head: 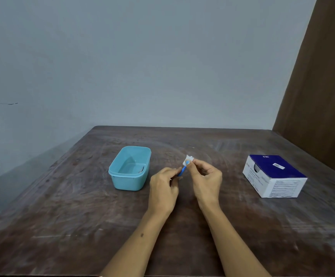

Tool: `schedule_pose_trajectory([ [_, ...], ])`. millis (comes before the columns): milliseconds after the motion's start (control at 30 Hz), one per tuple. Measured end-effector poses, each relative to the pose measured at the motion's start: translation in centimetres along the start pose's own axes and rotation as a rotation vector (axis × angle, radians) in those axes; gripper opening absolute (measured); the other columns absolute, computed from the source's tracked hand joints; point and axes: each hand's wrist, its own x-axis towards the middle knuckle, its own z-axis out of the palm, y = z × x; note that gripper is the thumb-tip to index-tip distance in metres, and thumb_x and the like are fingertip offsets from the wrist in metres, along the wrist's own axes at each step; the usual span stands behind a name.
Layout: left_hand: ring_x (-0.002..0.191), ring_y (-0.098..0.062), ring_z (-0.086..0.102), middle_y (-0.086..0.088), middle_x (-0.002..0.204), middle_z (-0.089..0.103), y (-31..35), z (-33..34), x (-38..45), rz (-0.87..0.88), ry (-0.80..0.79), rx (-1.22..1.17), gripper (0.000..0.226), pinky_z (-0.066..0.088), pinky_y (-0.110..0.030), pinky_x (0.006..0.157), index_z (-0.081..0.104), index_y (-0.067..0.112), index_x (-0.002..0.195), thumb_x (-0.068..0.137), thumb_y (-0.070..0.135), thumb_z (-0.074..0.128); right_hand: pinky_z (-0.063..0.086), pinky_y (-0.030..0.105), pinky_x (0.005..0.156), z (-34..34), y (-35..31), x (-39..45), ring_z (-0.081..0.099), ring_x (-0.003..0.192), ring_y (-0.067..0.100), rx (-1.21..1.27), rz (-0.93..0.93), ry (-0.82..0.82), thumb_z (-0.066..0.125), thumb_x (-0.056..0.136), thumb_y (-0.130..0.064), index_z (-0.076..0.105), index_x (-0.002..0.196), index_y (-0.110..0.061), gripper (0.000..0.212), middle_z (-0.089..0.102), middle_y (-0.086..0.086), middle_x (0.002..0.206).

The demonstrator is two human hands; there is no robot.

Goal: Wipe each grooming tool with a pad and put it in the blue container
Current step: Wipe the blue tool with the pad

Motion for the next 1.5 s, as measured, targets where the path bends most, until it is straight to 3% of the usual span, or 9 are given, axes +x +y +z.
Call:
schedule_pose_trajectory([
  [100, 0.077, -0.011, 0.066, -0.002, 0.085, 0.07, 0.09, -0.15, 0.0, -0.013, 0.032, -0.003, 0.035, 0.054, -0.029, 0.073, 0.073, 0.01, 0.098, 0.075, -0.012, 0.059, 0.048, 0.012, 0.063, 0.09, -0.16, -0.31, 0.068, 0.071, 0.006, -0.024, 0.004, -0.072, 0.075, 0.076, -0.01, 0.075, 0.084, -0.011, 0.008, 0.073, -0.004, 0.074],
  [300, 0.08, -0.011, 0.065, -0.002, 0.088, 0.07, 0.29, -0.11, -0.01, 0.001, 0.001, 0.003, 0.035, 0.054, -0.026, 0.076, 0.071, 0.01, 0.104, 0.077, -0.01, 0.061, 0.049, 0.013, 0.065, -0.03, -0.13, -0.04, 0.069, 0.075, 0.006, -0.02, -0.002, 0.001, 0.074, 0.077, -0.012, 0.075, 0.086, -0.011, 0.01, 0.073, -0.005, 0.076],
  [433, 0.078, -0.009, 0.065, -0.002, 0.087, 0.071, 0.27, -0.28, 0.07, -0.019, 0.05, 0.0, 0.034, 0.053, -0.022, 0.074, 0.073, 0.01, 0.098, 0.075, -0.012, 0.06, 0.05, 0.014, 0.066, 0.15, -0.09, -0.38, 0.07, 0.074, 0.008, -0.077, 0.008, -0.117, 0.075, 0.076, -0.014, 0.076, 0.087, -0.01, 0.012, 0.074, -0.003, 0.075],
  [600, 0.078, -0.01, 0.065, -0.002, 0.086, 0.07, 0.38, -0.2, 0.02, -0.007, 0.014, 0.014, 0.035, 0.053, -0.023, 0.075, 0.072, 0.01, 0.102, 0.076, -0.01, 0.06, 0.048, 0.01, 0.064, 0.02, -0.45, -0.23, 0.067, 0.072, 0.001, -0.049, -0.018, 0.011, 0.074, 0.077, -0.012, 0.074, 0.084, -0.016, 0.008, 0.072, -0.006, 0.076],
  [767, 0.076, -0.006, 0.063, -0.001, 0.086, 0.07, 0.38, -0.39, 0.04, -0.029, 0.046, 0.013, 0.035, 0.051, -0.016, 0.073, 0.073, 0.011, 0.097, 0.074, -0.012, 0.059, 0.049, 0.01, 0.063, 0.21, -0.56, -0.66, 0.068, 0.071, 0.002, -0.102, 0.001, -0.099, 0.075, 0.077, -0.014, 0.075, 0.087, -0.013, 0.01, 0.072, -0.007, 0.074],
  [933, 0.079, -0.01, 0.064, -0.001, 0.087, 0.07, 0.52, -0.24, -0.08, -0.031, 0.01, 0.009, 0.037, 0.052, -0.022, 0.076, 0.071, 0.012, 0.103, 0.076, -0.011, 0.059, 0.047, 0.009, 0.064, -0.04, -0.62, -0.27, 0.067, 0.071, 0.002, -0.056, -0.018, 0.047, 0.074, 0.078, -0.014, 0.075, 0.085, -0.013, 0.007, 0.072, -0.007, 0.074],
  [1133, 0.077, -0.008, 0.063, -0.002, 0.087, 0.07, 0.53, -0.46, -0.11, -0.035, 0.047, 0.032, 0.036, 0.051, -0.018, 0.073, 0.072, 0.01, 0.099, 0.074, -0.013, 0.059, 0.047, 0.009, 0.061, 0.16, -0.47, -0.56, 0.067, 0.069, 0.002, -0.062, 0.015, -0.056, 0.075, 0.076, -0.01, 0.075, 0.086, -0.01, 0.011, 0.072, -0.005, 0.073],
  [1333, 0.081, -0.01, 0.065, 0.0, 0.089, 0.07, 0.54, -0.28, -0.12, -0.039, 0.01, 0.03, 0.039, 0.053, -0.024, 0.077, 0.072, 0.012, 0.103, 0.075, -0.012, 0.057, 0.047, 0.01, 0.063, -0.05, -0.75, -0.32, 0.067, 0.069, 0.003, -0.011, -0.021, 0.065, 0.074, 0.076, -0.013, 0.075, 0.081, -0.015, 0.005, 0.072, -0.004, 0.072],
  [1500, 0.077, -0.005, 0.063, 0.0, 0.087, 0.07, 0.49, -0.44, -0.07, -0.045, 0.047, 0.03, 0.037, 0.051, -0.015, 0.074, 0.073, 0.011, 0.098, 0.074, -0.013, 0.059, 0.046, 0.009, 0.06, 0.13, -0.66, -0.55, 0.066, 0.067, 0.0, -0.038, 0.025, -0.061, 0.076, 0.075, -0.01, 0.074, 0.084, -0.013, 0.01, 0.071, -0.008, 0.071],
])
